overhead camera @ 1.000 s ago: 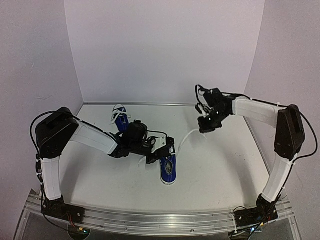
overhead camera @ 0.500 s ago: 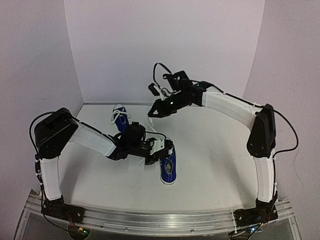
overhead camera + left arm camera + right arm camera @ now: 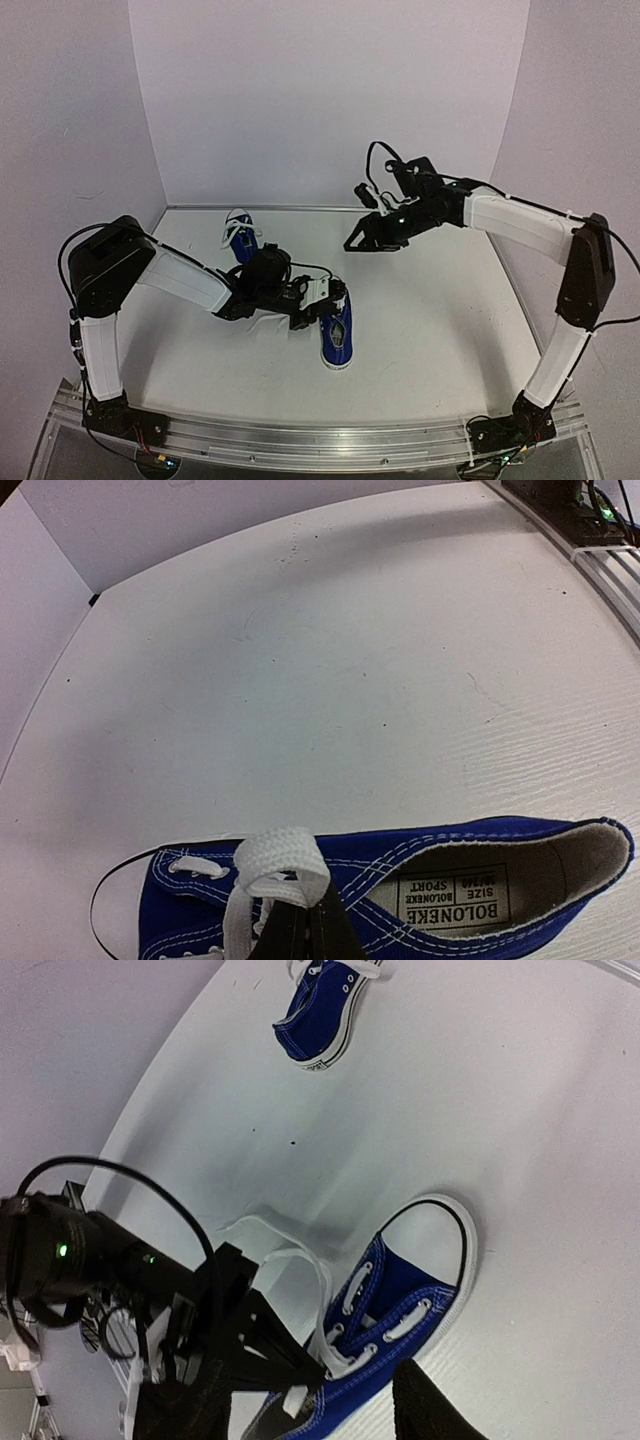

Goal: Tie the shoes

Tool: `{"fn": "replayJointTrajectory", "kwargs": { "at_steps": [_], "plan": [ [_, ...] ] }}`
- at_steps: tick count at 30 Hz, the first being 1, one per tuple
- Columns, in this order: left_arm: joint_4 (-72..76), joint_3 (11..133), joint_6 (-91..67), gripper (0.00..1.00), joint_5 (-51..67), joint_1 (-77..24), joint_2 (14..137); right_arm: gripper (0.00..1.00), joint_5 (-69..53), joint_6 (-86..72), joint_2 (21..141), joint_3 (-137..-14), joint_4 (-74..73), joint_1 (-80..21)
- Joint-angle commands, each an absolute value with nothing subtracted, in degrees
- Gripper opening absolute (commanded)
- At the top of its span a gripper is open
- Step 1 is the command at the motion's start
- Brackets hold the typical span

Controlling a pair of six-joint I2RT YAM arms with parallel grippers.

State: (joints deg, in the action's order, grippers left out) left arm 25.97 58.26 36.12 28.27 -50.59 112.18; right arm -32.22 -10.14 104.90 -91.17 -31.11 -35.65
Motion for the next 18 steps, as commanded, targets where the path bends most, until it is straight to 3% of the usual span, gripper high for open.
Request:
{"fn": "replayJointTrajectory", "kwargs": {
  "at_steps": [1, 9, 18],
  "plan": [
    [26.43, 58.76, 36.49, 0.00, 27.93, -50.80, 110.76, 0.44, -36.74, -12.80, 98.24, -81.04, -24.63, -35.89],
    [25.69, 59.79, 36.47, 0.00, 28.02, -50.81, 111.37, 0.41, -43.76, -22.11, 96.13, -66.23, -9.34, -37.05],
    [25.41, 59.87, 36.50, 0.00, 28.14, -50.80, 111.25, 0.40, -43.23, -23.20, 100.80, -66.84, -6.07, -39.12]
  ]
}}
